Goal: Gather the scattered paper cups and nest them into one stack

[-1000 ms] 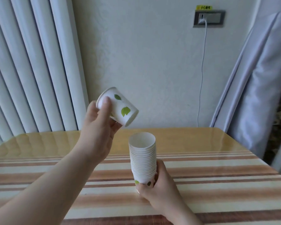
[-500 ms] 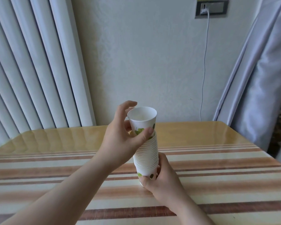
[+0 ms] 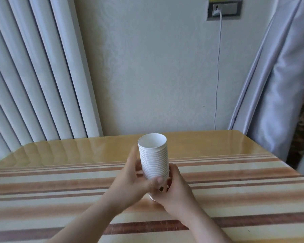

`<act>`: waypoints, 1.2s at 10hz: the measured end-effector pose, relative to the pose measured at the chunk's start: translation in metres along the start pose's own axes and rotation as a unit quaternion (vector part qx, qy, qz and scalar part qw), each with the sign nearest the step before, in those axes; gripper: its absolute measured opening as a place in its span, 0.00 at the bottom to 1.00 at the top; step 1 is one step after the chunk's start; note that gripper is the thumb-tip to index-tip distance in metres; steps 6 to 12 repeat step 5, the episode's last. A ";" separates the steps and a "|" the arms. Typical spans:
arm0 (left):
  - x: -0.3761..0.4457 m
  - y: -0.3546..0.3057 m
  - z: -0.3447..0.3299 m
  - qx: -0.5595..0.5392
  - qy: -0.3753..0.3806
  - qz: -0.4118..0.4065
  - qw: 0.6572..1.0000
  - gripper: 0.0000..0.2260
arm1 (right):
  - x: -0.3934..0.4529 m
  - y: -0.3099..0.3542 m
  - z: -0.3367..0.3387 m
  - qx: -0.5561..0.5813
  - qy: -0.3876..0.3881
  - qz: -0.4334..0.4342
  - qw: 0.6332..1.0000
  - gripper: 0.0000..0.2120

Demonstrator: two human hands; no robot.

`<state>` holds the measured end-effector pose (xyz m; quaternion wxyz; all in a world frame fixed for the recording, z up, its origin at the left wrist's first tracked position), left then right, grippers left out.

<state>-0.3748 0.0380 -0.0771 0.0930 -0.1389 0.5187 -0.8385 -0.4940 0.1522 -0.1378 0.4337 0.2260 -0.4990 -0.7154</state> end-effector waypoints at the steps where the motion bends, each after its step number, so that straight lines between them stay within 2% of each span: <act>1: -0.012 0.032 -0.017 0.112 -0.019 0.078 0.990 0.19 | 0.000 0.001 0.000 -0.013 -0.008 0.001 1.000 0.32; 2: -0.018 0.035 -0.018 0.186 -0.058 0.093 0.977 0.18 | -0.002 0.000 0.002 -0.024 -0.016 -0.001 1.000 0.30; 3: -0.023 0.027 -0.026 0.237 -0.029 0.097 0.966 0.15 | -0.003 0.001 0.000 -0.036 -0.015 -0.008 0.999 0.28; 4: -0.040 0.033 -0.046 0.363 0.010 0.122 0.924 0.24 | -0.010 0.010 -0.002 -0.078 0.012 -0.031 0.996 0.24; 5: -0.071 0.034 -0.063 0.465 0.054 0.176 0.866 0.39 | -0.030 0.016 0.002 -0.124 0.040 -0.047 0.990 0.31; 12: -0.071 0.034 -0.063 0.465 0.054 0.176 0.866 0.39 | -0.030 0.016 0.002 -0.124 0.040 -0.047 0.990 0.31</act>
Point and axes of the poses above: each hand's wrist, its own x-axis towards the middle knuckle, its own z-axis out of the back of the hand, y = z × x, the point moved 6 cm from there along x, towards the middle knuckle, and after that the axes turned 13 degrees about y, right-handed, at the moved point
